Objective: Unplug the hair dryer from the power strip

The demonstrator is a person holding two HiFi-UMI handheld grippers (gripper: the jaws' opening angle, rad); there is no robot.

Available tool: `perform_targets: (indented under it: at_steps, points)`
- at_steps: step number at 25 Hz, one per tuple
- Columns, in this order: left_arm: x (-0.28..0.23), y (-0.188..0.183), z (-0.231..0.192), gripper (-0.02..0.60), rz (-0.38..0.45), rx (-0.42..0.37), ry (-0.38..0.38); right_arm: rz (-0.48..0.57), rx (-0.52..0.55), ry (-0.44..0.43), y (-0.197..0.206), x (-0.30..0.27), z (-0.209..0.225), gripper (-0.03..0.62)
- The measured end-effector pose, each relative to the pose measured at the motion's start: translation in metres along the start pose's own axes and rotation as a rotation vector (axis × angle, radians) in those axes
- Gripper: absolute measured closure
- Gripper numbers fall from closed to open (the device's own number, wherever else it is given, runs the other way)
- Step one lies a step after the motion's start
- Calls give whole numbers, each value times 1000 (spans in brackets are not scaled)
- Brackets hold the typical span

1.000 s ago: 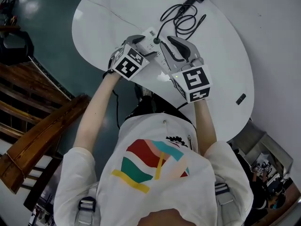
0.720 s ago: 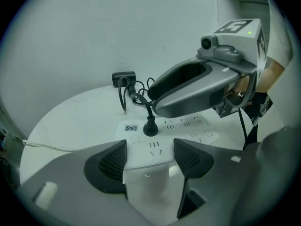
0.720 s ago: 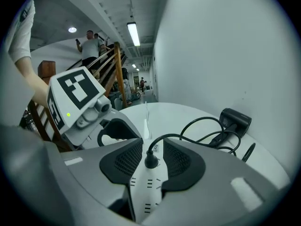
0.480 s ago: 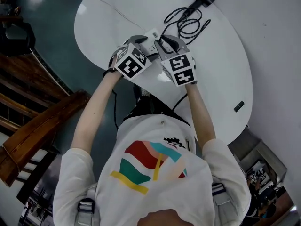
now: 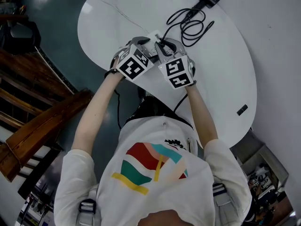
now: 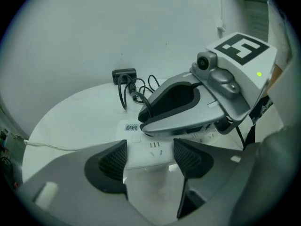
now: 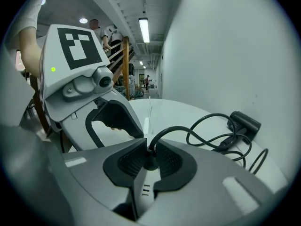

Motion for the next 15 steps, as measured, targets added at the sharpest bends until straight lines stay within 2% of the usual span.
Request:
perform_targets:
  at_steps: [5, 15]
  points:
    - [0, -3, 1, 268, -11, -3, -1, 46, 4, 36, 0, 5, -1, 526]
    - [-4, -2, 2, 270, -40, -10, 2, 111, -34, -11, 3, 7, 0, 536]
Point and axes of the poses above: the fingertips, and each gripper's own axes: x backward along the fingers, z to its right, y out of its underside, the point moved 5 cm from there along x, backward along the fingers, and after that the axes turned 4 degrees about -z, right-handed, at the moved point
